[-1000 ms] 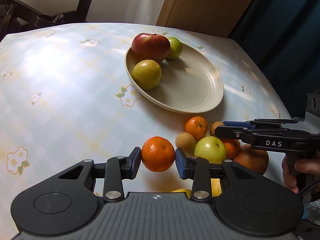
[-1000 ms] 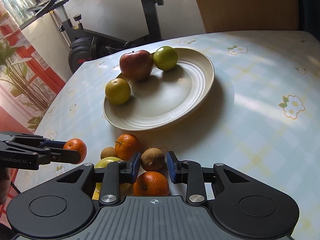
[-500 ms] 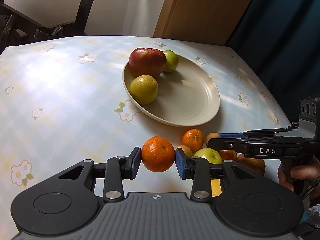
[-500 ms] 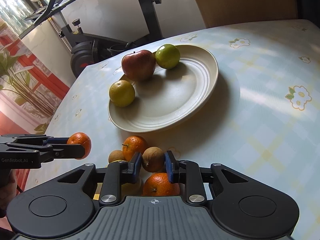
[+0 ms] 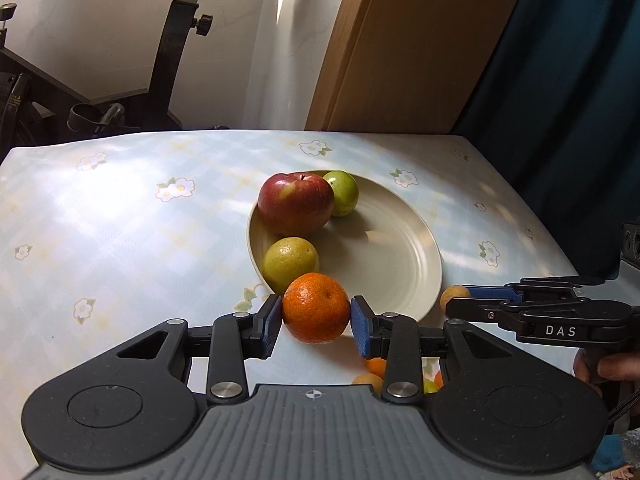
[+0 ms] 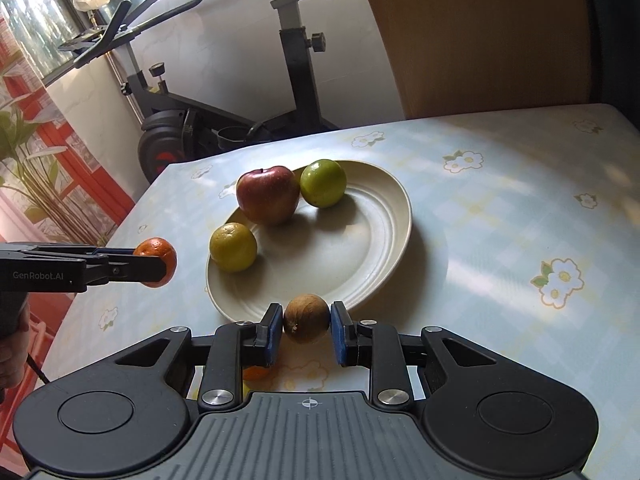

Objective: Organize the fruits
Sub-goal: 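Carry the tangerine with the left tool while the right tool carries the kiwi onto the plate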

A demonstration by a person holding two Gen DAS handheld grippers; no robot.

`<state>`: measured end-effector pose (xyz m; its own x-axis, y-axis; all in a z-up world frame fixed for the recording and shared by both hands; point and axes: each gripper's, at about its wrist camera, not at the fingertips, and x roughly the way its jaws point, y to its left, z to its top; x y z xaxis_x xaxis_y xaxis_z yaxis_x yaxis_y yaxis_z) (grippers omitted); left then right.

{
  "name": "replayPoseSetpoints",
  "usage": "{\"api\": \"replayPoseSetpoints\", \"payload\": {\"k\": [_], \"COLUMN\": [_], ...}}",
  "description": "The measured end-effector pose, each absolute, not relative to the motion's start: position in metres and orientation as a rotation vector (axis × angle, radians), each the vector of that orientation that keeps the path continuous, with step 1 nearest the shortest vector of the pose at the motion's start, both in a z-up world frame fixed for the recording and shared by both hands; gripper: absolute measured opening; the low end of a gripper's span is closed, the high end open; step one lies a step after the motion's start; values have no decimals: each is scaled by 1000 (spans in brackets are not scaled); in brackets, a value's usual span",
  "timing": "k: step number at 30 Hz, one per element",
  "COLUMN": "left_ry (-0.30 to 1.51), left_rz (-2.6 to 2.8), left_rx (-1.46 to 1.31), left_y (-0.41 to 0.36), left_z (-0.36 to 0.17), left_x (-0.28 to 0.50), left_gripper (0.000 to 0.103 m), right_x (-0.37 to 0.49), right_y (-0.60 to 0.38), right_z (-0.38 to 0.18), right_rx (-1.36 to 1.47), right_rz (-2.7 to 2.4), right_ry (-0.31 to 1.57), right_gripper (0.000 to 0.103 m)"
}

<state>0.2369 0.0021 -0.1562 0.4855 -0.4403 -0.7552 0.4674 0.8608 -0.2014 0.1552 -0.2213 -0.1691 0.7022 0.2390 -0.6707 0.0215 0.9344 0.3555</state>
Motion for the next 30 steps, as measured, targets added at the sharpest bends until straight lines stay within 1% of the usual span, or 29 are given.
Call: {"api": "replayPoseSetpoints", "payload": {"k": [6, 12, 27, 30], "left_ry": [881, 943, 1005, 1011], "left_rz": [-513, -486, -488, -484], "left_rx": [14, 3, -56, -81], "left_y": [-8, -16, -13, -11], "left_z": [-155, -176, -196, -199], "left_x": [279, 310, 327, 328], "left_gripper": [39, 39, 40, 43], "right_x": [179, 202, 243, 255], "right_y": [-234, -237, -233, -227], "right_z": [-165, -167, -179, -181], "right_rx": [302, 239, 176, 108], "right_rz": [98, 104, 96, 88], "right_ry": [770, 774, 788, 783], "right_gripper": [24, 24, 24, 24]}}
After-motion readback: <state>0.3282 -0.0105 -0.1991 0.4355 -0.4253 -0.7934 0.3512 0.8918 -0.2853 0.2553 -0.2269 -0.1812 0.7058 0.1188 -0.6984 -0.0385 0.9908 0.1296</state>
